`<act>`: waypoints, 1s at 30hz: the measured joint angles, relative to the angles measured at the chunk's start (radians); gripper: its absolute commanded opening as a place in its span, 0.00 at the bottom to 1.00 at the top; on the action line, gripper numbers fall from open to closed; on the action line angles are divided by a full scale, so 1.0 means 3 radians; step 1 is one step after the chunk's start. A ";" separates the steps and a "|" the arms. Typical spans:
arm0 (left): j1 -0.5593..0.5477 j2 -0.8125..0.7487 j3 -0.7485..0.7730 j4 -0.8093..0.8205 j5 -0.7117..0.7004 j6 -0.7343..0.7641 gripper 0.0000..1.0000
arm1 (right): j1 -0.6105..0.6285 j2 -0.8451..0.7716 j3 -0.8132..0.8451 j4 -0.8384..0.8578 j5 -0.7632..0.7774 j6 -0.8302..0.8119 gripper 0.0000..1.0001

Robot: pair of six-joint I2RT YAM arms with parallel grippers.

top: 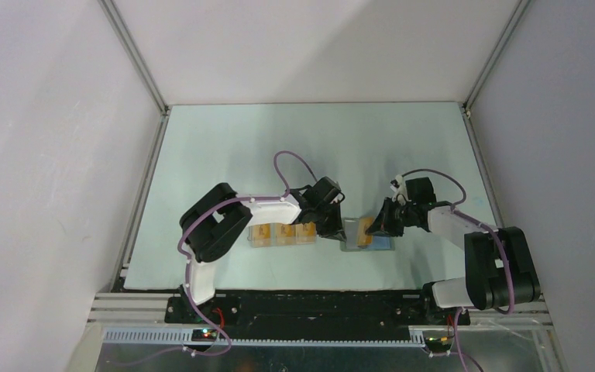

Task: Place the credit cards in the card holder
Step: Turn over the card slot in the card holder.

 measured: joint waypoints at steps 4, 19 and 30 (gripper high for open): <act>0.0008 0.0008 0.0006 -0.0003 0.0022 0.0001 0.06 | 0.0003 -0.0001 0.0000 -0.0041 -0.0006 -0.0023 0.00; 0.0020 0.0024 0.0020 -0.0009 0.0064 0.0022 0.05 | -0.0306 -0.0187 0.0000 -0.0078 0.0198 -0.0042 0.00; 0.0024 0.0032 0.0029 -0.0011 0.0086 0.0051 0.05 | -0.0076 -0.0036 0.0053 0.0011 0.0254 -0.0033 0.00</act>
